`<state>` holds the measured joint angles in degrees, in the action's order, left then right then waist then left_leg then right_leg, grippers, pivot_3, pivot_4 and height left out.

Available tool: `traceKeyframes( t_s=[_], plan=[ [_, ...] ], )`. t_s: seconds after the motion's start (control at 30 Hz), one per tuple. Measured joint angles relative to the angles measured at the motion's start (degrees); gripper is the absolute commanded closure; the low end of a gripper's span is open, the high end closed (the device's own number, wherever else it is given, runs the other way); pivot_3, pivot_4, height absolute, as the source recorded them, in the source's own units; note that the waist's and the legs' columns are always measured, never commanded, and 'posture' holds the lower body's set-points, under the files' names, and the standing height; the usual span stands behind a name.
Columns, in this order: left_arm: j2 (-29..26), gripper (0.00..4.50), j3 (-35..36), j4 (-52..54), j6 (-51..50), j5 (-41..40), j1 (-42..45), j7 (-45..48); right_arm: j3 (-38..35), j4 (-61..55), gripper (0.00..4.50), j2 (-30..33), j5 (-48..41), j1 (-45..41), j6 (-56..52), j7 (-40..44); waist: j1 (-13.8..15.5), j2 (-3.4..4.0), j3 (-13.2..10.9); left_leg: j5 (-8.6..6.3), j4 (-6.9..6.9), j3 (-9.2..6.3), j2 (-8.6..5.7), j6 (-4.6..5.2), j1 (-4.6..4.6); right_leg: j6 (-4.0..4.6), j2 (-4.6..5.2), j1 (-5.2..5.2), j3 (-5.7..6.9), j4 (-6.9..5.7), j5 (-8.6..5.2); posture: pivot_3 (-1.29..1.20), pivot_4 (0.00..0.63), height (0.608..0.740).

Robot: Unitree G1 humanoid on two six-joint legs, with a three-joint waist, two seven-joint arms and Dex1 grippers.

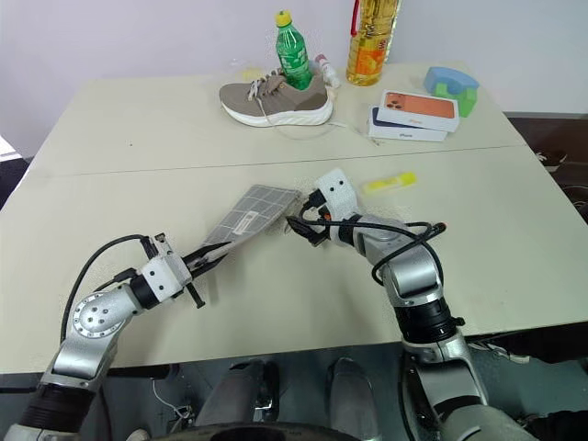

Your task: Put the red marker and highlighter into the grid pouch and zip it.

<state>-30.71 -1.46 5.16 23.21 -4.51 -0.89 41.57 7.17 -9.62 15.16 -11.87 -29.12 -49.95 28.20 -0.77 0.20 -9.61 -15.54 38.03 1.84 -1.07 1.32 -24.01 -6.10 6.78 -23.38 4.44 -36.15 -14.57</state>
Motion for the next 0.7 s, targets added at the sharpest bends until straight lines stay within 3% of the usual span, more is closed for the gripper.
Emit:
traceKeyframes(
  t_s=[0.03, 0.33, 0.57, 0.7],
  plan=[
    [0.0, 4.5, 0.0, -0.2, 0.2, 0.0, 0.1, 0.1, -0.5, 0.0, 0.02, -0.8, -0.3, 0.0, -0.2, -0.5, 0.1, 0.0, 0.0, 0.0, 0.0, 0.0, 0.0, 0.0, 0.0, 0.0, 0.0, 0.01, 0.0, 0.0, 0.0, 0.0, 0.15, 0.74],
    [0.1, 4.5, -0.1, -0.6, 1.1, 0.0, 0.5, 0.4, -0.8, 0.9, 4.45, -2.8, -0.7, -0.4, -0.8, -2.9, 0.0, 0.0, 0.0, 0.0, 0.0, -0.01, -0.01, 0.0, 0.0, 0.0, -0.02, 0.01, 0.01, 0.0, 0.0, 0.0, 0.15, 0.74],
    [0.1, 4.5, -0.1, -0.3, 1.1, 0.0, -0.5, 0.3, 0.6, 0.9, 4.45, -2.0, 0.1, -0.4, 0.2, -3.1, 0.0, 0.0, 0.0, 0.0, 0.0, -0.01, -0.01, 0.01, 0.0, -0.01, -0.03, 0.01, 0.0, 0.0, 0.0, 0.0, 0.15, 0.74],
    [0.5, 4.5, -0.2, 0.0, 0.7, 0.2, -0.4, -0.3, 6.9, 0.4, 4.45, 3.5, 3.3, -0.6, 2.7, -0.5, 0.1, 0.0, 0.0, 0.0, 0.02, -0.01, -0.03, 0.01, 0.0, -0.01, -0.02, 0.01, 0.01, 0.0, -0.01, 0.0, 0.15, 0.74]
  ],
)
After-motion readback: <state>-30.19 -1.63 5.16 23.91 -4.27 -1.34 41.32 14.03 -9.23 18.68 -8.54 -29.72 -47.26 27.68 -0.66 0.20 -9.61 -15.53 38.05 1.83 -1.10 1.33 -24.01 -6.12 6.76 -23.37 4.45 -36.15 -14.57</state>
